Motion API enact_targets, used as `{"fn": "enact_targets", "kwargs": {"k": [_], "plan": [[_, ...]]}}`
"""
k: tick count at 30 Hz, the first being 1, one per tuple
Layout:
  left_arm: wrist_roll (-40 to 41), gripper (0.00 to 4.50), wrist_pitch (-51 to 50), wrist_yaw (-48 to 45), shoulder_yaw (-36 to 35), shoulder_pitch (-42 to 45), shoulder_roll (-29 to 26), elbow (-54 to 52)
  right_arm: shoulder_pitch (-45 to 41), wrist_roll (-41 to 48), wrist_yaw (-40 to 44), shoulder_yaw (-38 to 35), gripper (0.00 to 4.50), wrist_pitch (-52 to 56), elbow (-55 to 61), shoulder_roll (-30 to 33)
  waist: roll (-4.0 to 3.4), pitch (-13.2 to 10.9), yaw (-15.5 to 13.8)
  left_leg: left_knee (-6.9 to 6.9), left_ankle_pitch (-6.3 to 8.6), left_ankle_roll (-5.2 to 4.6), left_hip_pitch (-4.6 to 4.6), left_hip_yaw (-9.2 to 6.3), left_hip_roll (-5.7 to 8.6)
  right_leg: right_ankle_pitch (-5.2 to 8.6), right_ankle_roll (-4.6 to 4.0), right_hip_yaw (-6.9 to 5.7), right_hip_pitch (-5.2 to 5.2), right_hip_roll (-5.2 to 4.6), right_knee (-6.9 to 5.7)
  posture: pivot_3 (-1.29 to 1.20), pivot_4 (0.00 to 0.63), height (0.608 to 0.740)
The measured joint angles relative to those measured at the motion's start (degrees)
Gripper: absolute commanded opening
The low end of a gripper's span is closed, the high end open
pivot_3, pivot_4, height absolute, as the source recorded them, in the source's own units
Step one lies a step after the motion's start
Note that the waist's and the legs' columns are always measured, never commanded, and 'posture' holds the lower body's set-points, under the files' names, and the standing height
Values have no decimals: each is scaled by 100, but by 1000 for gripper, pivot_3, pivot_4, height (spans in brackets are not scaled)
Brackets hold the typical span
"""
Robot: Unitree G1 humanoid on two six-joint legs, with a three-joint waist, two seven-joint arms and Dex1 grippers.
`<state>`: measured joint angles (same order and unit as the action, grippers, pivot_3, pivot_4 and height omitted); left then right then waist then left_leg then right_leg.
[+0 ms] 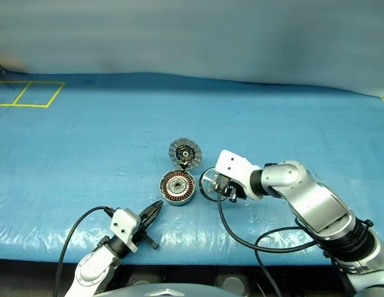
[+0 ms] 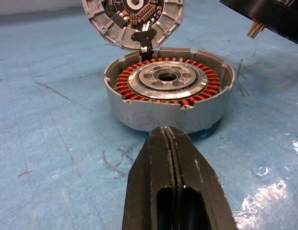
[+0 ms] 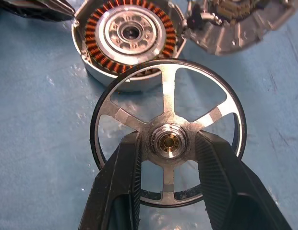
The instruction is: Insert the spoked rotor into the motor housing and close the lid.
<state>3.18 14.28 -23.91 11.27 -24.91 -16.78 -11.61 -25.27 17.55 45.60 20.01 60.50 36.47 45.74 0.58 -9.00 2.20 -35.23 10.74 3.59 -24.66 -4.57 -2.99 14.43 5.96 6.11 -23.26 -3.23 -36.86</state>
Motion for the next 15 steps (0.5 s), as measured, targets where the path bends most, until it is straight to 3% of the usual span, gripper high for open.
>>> {"fn": "enact_targets", "kwargs": {"k": [8, 15], "plan": [[-96, 0, -35, 34, 50, 13, -3, -4, -864, -152, -467, 797, 1331, 100, -149, -1178, 0, -1, -7, 9, -1, 0, -4, -1, 0, -2, -2, 0, -9, 1, -5, 0, 150, 740], [-183, 0, -20, 145, 73, -67, 98, -4, -1172, -374, -473, 1293, 1331, -102, -583, -1430, 0, -1, -3, 7, -1, -1, -3, 0, 0, -2, -2, 0, -7, 1, -5, 0, 150, 740]]}}
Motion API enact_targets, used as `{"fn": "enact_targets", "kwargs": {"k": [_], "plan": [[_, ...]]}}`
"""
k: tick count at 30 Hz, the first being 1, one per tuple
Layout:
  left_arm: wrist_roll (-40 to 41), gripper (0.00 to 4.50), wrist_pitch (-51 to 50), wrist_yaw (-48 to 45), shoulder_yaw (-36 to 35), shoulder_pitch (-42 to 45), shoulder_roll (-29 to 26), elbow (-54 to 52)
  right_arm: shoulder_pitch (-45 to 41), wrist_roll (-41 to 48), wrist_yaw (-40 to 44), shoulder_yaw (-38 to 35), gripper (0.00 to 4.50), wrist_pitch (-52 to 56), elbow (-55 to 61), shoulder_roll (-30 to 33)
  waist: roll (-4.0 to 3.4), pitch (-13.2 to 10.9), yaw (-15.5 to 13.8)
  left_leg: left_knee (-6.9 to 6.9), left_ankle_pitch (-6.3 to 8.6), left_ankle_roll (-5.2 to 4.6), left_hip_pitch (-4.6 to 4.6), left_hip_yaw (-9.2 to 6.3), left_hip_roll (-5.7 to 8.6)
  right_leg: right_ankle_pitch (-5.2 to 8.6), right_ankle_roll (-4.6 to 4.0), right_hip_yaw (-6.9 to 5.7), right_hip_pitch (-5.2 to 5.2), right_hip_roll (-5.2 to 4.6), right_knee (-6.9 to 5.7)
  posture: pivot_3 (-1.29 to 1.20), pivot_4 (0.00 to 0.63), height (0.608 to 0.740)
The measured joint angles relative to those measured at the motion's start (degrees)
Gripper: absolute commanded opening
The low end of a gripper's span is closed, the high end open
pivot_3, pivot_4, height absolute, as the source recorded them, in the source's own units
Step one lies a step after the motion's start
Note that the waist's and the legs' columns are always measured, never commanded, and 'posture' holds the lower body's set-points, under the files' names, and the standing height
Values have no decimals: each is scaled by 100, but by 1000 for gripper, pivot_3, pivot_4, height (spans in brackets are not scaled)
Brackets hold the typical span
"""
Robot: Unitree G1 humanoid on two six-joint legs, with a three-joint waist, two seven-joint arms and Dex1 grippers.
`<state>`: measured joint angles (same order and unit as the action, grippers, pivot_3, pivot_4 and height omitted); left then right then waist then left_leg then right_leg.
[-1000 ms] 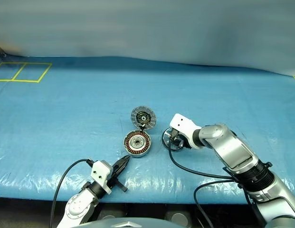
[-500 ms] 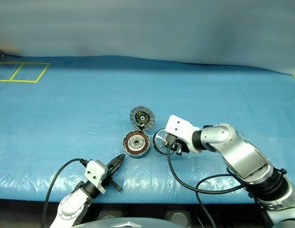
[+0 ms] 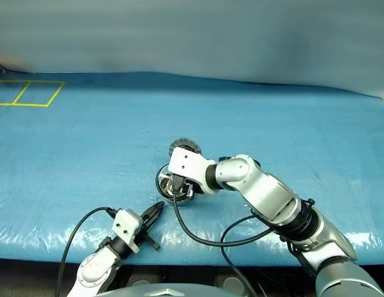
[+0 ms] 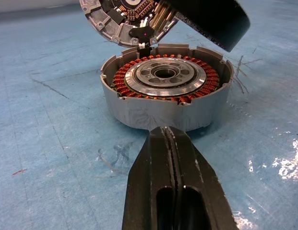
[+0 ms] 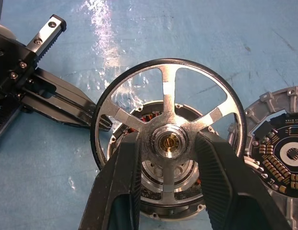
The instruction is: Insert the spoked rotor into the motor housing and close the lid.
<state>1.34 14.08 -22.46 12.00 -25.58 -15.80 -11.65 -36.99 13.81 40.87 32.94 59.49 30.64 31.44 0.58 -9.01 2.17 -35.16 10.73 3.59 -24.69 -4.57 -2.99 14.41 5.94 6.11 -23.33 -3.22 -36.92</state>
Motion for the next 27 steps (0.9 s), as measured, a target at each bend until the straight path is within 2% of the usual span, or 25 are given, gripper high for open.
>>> {"fn": "enact_targets", "kwargs": {"k": [11, 22, 23, 27], "plan": [[-36, 0, 74, 119, 40, -119, 100, 4, 26, -135, 96, 100, 1331, -180, -535, 26, -1, 0, 3, 0, 0, 0, 0, 0, 0, 0, 0, 0, -1, 0, -2, 0, 150, 740], [-71, 0, 192, 125, 35, -134, 103, 65, 32, -309, 311, 252, 1331, -450, -559, 164, -1, 0, -4, -1, 0, 0, 0, 0, 0, 0, 1, 0, -1, 0, -1, 0, 150, 740], [-71, 0, 207, 125, 34, -132, 103, 71, 45, -306, 344, 251, 2049, -465, -558, 166, -1, 0, -3, 0, 0, 0, 0, 0, 0, 0, 0, 0, -1, 0, -1, 0, 150, 740], [-76, 0, 266, 124, 32, -126, 102, 131, 208, -306, 367, 253, 3298, -519, -566, 110, -1, 0, -1, 0, 0, 0, 0, 0, 0, 0, 0, 0, -1, 0, -2, 0, 150, 740]]}}
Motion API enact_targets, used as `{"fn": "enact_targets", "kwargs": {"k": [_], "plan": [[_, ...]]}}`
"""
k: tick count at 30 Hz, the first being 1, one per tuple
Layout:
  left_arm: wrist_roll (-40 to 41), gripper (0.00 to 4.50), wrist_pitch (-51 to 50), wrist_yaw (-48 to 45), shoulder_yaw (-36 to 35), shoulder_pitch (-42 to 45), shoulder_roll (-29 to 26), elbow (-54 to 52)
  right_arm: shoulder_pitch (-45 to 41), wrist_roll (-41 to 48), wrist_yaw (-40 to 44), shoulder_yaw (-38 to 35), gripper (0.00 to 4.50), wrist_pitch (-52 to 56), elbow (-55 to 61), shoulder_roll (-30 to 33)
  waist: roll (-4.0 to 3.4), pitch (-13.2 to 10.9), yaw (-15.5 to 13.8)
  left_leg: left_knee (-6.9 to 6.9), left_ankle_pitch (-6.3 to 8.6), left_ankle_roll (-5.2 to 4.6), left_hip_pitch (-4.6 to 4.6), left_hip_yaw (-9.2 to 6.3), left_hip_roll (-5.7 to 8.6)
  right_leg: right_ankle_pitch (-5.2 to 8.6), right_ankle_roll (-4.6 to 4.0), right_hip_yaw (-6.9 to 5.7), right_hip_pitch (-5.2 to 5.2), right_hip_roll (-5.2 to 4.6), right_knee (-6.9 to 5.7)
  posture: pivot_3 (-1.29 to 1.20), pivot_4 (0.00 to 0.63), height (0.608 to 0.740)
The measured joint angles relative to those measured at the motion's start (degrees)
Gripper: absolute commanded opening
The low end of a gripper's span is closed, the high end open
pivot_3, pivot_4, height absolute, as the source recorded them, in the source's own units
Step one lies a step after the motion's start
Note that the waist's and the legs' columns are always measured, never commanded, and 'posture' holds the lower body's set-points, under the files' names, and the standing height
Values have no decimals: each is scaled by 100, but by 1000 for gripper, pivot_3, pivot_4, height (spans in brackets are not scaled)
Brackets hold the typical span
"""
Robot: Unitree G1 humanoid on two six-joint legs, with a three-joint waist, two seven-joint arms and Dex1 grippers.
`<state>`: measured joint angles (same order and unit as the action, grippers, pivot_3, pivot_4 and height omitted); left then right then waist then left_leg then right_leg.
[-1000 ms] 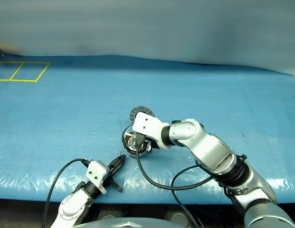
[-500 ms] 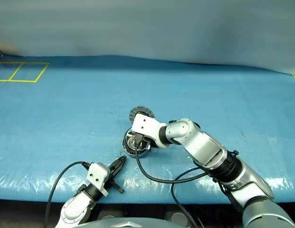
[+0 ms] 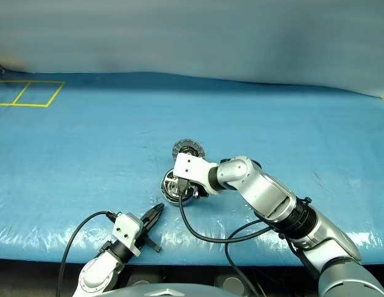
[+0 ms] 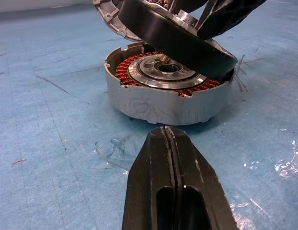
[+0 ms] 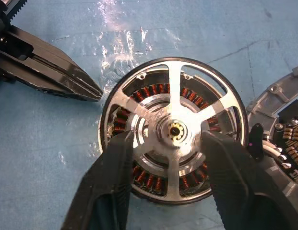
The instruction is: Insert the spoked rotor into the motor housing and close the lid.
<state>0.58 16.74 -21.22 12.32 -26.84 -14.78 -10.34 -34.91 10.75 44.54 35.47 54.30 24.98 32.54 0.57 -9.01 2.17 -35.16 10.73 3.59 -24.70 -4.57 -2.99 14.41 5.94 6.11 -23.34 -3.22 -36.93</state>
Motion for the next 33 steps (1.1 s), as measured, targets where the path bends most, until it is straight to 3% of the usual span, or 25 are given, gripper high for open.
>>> {"fn": "enact_targets", "kwargs": {"k": [2, 9, 21, 33], "plan": [[-4, 0, 11, -2, 0, 20, -1, 45, 5, -52, -42, 0, 3895, -3, -1, -26, 0, 0, 8, -1, 0, 0, 1, 0, 0, 0, 1, 0, 0, 0, -1, 0, 150, 740], [-14, 0, 39, -7, 2, 81, -1, 90, 4, -99, -79, -63, 3895, 53, 16, -99, -1, 0, 4, -3, -1, 0, 2, 0, 0, -1, 2, 0, 1, 0, -3, 0, 150, 740], [-18, 0, -12, -21, 24, 184, -11, 101, 361, -24, -891, -533, 48, 467, -24, -864, -1, 1, 5, -2, -1, -1, 1, -1, 0, -2, 2, 0, 5, 1, -4, 0, 150, 740], [-17, 0, -154, -22, 25, 179, -24, 50, 853, -232, -1418, -555, 18, 345, -297, -1031, -4, 7, 10, -3, -1, -1, 8, -1, 0, -1, 3, 0, 7, 1, -4, 0, 150, 740]]}}
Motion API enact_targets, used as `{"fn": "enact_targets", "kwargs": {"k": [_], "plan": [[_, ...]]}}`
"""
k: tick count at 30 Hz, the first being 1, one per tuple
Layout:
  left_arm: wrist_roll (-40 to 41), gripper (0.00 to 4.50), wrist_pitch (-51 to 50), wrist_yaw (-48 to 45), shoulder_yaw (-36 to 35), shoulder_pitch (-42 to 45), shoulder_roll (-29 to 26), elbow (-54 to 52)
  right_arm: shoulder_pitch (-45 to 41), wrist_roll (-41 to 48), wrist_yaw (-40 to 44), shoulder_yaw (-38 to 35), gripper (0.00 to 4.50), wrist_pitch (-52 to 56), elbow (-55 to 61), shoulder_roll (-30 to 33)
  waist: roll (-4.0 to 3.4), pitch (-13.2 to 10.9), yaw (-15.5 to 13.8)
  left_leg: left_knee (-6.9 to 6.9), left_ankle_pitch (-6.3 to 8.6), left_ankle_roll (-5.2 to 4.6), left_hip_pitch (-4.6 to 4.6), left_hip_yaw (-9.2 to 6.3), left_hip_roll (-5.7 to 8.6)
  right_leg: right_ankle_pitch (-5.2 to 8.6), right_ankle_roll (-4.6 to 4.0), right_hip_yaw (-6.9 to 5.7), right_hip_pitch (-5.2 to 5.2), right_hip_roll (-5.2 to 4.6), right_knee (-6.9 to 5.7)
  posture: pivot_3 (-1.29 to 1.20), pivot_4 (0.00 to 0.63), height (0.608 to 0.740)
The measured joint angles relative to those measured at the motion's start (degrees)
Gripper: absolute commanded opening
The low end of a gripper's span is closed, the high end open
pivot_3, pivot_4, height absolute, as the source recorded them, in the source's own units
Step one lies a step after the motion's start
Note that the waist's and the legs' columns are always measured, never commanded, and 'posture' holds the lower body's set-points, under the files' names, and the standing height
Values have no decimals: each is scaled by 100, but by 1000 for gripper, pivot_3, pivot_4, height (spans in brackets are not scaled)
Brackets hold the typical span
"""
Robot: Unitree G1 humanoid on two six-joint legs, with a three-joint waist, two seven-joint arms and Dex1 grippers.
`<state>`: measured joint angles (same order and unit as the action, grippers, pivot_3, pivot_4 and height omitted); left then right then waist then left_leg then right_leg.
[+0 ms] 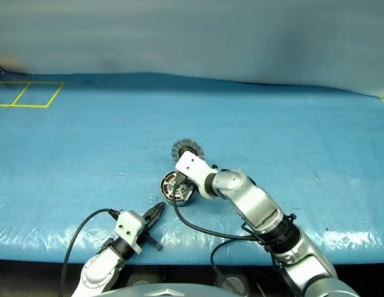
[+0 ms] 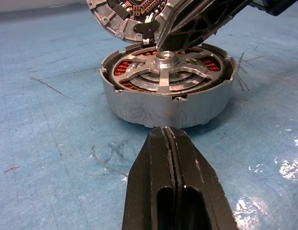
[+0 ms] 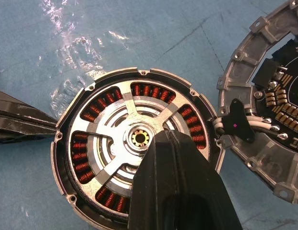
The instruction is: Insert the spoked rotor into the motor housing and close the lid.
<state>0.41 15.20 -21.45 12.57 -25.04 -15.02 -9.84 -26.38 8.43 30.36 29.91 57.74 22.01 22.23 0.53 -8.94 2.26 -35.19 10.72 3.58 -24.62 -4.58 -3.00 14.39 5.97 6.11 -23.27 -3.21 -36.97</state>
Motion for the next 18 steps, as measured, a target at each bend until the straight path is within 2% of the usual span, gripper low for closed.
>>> {"fn": "enact_targets", "kwargs": {"k": [11, 15, 18], "plan": [[2, 0, -181, -39, 3, 0, -37, -157, 269, 164, -45, -240, 18, 20, 184, -113, 2, 3, 2, 0, 0, 0, -3, 0, 0, 0, 0, 0, 11, 0, 1, 0, 150, 740], [2, 0, -236, -39, 2, 5, -36, -164, 292, 491, 309, -578, 18, -50, 658, 231, 1, 1, -3, 2, 0, -1, -5, -2, 0, 0, 0, -1, 29, 0, 2, 0, 150, 740], [3, 0, -243, -43, 1, 10, -39, -172, 286, 557, 596, -653, 18, -160, 801, 752, 3, 0, -10, -2, 0, 0, -3, -1, 1, 1, 0, -1, 30, -1, 7, 0, 150, 740]]}}
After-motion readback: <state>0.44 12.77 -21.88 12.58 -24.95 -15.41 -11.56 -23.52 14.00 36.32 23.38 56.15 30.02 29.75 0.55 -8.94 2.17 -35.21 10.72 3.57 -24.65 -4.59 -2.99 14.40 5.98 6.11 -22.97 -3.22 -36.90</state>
